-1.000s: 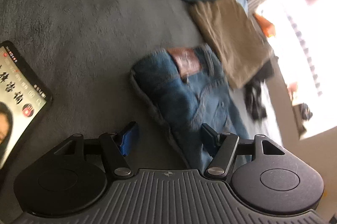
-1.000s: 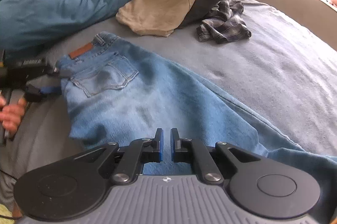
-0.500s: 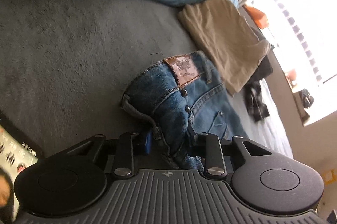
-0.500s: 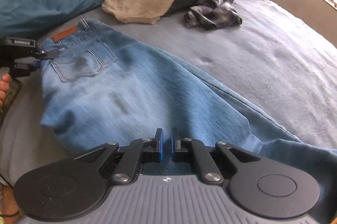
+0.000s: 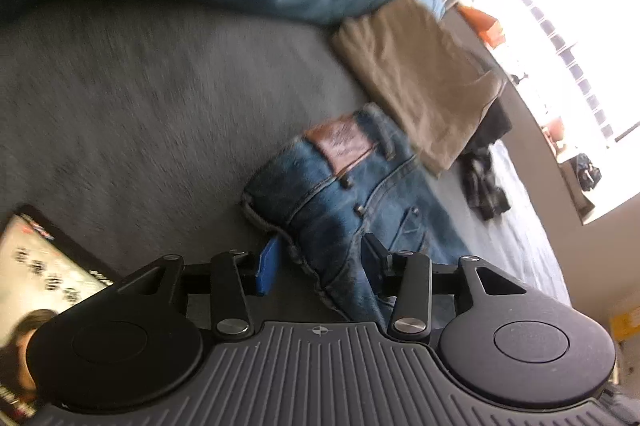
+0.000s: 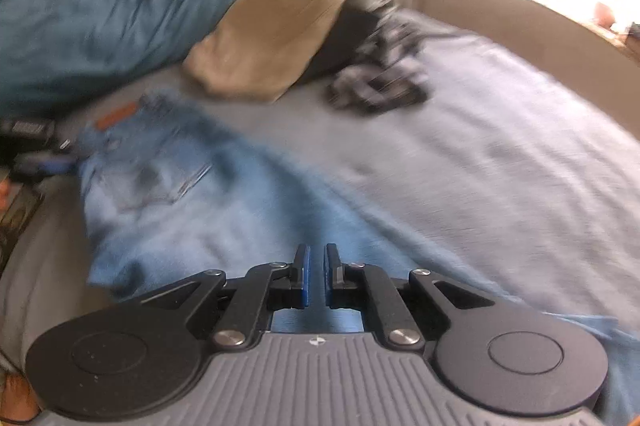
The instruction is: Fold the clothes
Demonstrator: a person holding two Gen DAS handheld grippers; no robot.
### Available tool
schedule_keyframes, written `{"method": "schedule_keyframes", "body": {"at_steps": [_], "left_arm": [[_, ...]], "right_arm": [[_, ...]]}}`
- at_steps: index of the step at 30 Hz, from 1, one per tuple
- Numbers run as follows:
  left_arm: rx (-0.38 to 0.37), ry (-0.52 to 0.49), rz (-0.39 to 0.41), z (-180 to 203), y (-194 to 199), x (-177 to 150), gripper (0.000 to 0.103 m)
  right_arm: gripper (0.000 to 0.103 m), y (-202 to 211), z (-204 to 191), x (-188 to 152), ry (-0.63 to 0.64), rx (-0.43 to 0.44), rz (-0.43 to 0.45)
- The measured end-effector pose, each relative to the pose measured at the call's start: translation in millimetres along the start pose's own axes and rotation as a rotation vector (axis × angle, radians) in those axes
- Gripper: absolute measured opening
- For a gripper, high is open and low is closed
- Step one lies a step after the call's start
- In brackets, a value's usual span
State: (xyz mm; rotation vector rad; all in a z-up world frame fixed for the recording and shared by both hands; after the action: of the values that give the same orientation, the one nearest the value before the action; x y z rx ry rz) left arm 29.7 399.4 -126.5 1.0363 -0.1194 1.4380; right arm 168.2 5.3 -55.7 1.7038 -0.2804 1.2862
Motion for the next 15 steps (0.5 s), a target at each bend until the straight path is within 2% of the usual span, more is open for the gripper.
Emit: {"method": "schedule_keyframes", "body": {"at_steps": [5,7,10,15], "left_arm": [[-0.035,-0.146,0.17,26.8,38.5,7.5,0.044],[-0.082,-0.229,0.187,47.2,35.6,7.4,0.044],[-0.149,-0.344,0.147,80.8,10.2,-2.8,0.046],[-0.188,-0.516,0.039,119.9,-54.1,-30.2,0.045]], "right_arm": [[0.007,58.4,35.9,12.3,-0.041,-0.152,0.11],[0.007,64.9,47.1,15.7,-0.058,-0.166,0.107],[0.007,51.6,47.2,19.9,-0.056,-0.146,0.07],[0.007,13.9,30.5,30.9,0.009,-0.092,0.002]]}}
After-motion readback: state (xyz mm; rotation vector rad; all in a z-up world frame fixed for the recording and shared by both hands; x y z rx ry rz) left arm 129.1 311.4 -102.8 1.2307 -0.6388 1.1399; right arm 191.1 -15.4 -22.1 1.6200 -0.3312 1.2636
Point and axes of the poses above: each gripper's, at about its wrist camera, not at the fingertips, and y roughly against the way its jaws point, z to its right, x to its top, the point moved 1 cm from there along -y, roughly the way its jaws point, and after that the axes turned 14 degrees about z, right-handed, at the moved point
